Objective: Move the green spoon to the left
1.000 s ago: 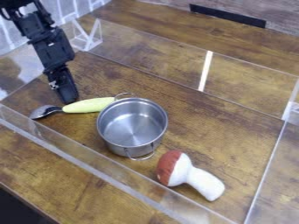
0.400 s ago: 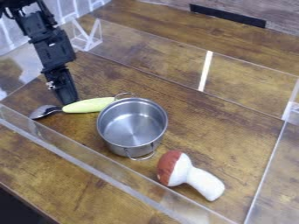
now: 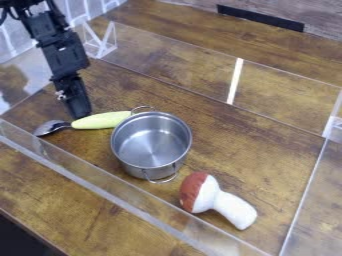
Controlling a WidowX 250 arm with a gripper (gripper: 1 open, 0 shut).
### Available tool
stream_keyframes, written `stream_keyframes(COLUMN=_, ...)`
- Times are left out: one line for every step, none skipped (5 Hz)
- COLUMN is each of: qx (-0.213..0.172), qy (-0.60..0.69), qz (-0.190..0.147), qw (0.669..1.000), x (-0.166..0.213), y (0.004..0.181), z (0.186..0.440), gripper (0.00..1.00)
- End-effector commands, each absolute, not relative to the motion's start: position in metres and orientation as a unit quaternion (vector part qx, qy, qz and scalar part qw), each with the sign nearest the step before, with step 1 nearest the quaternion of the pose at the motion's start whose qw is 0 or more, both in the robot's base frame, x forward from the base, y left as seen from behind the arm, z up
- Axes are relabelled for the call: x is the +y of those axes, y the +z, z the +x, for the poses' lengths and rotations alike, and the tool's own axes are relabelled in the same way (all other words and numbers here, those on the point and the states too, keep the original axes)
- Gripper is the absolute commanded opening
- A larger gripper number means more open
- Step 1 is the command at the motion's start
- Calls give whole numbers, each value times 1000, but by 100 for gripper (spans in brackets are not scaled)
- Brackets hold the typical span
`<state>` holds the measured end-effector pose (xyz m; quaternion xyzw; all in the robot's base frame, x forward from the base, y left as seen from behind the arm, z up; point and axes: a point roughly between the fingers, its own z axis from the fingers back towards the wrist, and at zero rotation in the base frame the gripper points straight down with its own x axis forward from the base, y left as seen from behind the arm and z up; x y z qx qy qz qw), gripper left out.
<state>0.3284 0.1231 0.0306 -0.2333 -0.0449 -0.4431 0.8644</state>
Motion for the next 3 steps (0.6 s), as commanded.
stream_keyframes(qx=-57, qy=-453, qz=-215, qw=863, x=130, y=42, z=331, gripper=0)
stream_keyframes(qx=-57, qy=-454, qz=-214, qw=863, x=137, y=43, z=330, gripper=0)
stream_keyframes(qx=-57, qy=-456, qz=-212, qw=862, x=142, y=48, z=334, gripper=0)
